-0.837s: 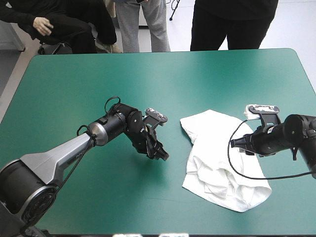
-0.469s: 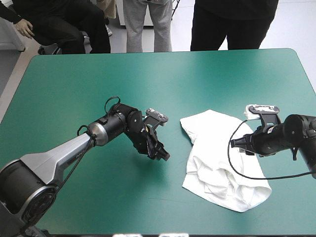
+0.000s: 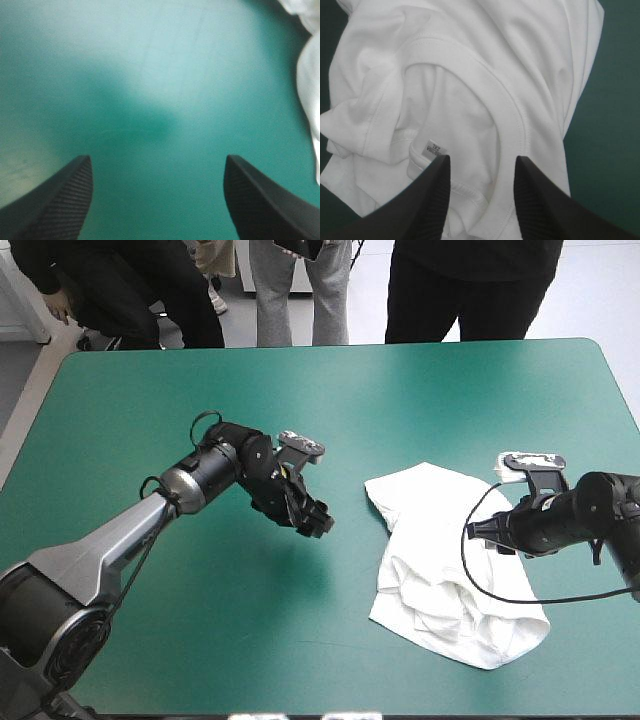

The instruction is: Fold the cloth

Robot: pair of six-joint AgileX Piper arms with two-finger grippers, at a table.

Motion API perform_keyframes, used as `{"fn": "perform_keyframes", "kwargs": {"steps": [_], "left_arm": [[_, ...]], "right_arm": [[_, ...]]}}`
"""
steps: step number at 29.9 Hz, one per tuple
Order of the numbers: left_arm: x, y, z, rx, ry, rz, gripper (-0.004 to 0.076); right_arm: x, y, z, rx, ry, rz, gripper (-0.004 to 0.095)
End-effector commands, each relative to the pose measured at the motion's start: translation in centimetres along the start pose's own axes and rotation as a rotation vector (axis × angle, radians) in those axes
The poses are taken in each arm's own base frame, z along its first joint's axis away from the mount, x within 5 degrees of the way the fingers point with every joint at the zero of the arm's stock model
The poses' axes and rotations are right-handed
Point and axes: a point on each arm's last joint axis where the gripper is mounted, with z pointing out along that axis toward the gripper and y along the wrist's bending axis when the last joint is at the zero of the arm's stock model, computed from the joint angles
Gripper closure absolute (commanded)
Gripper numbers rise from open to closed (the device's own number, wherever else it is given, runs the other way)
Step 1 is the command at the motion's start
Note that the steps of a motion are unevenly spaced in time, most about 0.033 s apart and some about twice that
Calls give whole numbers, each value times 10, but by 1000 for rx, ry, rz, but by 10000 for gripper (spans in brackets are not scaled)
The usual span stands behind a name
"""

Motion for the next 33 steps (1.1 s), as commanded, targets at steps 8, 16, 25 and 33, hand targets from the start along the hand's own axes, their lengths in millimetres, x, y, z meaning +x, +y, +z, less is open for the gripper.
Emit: {"fn": "perform_keyframes", "kwargs": {"steps": [8, 16, 25, 33], "left_arm": [[6, 65, -94, -107, -135, -176, 187], [51, 75, -181, -201, -336, -293, 323], [107, 39, -243, -321, -458, -262, 592], [157, 6, -273, -344, -598, -249, 626]], "right_arm": [[-5, 2, -11, -5, -69, -4, 521], [-6, 2, -11, -4, -75, -2, 521], [-6, 3, -11, -18, -70, 5, 521], [-3, 4, -11, -23, -47, 7, 521]]}}
